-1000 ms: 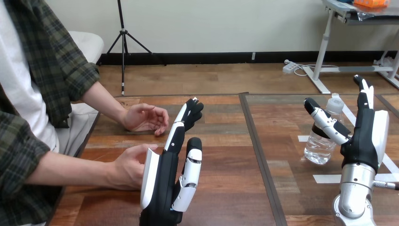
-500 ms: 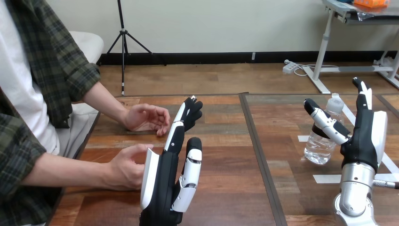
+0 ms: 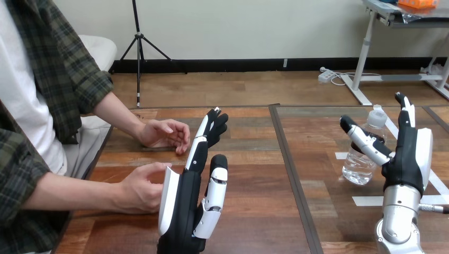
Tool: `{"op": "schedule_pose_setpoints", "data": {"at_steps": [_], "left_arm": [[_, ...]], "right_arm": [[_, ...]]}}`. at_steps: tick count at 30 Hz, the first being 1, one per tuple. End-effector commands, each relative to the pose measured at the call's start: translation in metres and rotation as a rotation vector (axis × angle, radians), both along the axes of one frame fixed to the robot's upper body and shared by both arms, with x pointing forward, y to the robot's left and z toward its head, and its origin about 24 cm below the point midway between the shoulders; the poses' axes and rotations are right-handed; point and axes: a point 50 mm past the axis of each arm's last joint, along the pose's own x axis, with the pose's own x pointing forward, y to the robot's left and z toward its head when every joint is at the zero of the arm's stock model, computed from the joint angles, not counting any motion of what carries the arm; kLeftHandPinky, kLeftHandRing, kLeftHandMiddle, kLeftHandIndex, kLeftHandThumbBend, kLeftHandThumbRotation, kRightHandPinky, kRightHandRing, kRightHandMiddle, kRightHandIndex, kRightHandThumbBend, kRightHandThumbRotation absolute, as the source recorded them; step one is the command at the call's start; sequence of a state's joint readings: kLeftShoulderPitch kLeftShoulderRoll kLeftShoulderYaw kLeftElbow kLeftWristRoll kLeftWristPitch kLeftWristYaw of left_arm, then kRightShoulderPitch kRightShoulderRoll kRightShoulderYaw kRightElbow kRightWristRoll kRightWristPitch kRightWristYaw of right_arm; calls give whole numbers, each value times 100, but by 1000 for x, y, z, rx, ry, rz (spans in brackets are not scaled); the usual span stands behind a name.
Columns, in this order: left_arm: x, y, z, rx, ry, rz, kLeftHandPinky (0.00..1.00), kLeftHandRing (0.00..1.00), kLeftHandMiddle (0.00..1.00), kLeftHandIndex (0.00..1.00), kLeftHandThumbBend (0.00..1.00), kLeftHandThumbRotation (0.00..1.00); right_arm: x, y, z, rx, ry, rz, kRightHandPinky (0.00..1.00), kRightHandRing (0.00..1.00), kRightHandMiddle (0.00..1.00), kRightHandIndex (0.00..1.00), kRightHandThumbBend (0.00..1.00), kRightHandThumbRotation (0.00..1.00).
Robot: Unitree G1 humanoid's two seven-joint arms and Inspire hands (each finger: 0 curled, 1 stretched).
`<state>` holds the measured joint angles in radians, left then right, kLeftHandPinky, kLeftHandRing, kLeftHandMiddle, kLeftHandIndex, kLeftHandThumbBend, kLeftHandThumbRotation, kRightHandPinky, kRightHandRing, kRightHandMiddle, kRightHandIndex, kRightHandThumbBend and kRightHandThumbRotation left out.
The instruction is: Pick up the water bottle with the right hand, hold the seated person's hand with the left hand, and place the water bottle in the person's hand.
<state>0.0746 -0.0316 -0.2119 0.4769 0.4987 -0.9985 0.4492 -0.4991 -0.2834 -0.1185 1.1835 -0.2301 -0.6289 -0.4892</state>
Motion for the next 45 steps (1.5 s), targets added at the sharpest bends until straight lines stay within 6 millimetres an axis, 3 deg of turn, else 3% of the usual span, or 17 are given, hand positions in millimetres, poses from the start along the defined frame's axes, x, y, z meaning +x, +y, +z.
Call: {"op": "schedule_pose_setpoints", "data": {"at_steps": [1, 29, 45], "left_arm": [[7, 1, 8, -10, -51, -6, 86, 88, 90, 94, 4, 100], [7, 1, 8, -15, -39, -14, 89, 89, 91, 95, 8, 100], [7, 2, 8, -13, -41, -10, 89, 88, 90, 95, 5, 100]], "right_arm": [[25, 0, 34, -28, -100, 15, 99, 100, 100, 96, 94, 47], [30, 0, 35, -17, -54, 13, 99, 100, 100, 96, 89, 36], [35, 2, 39, 2, -58, 30, 89, 99, 99, 96, 83, 26]]}}
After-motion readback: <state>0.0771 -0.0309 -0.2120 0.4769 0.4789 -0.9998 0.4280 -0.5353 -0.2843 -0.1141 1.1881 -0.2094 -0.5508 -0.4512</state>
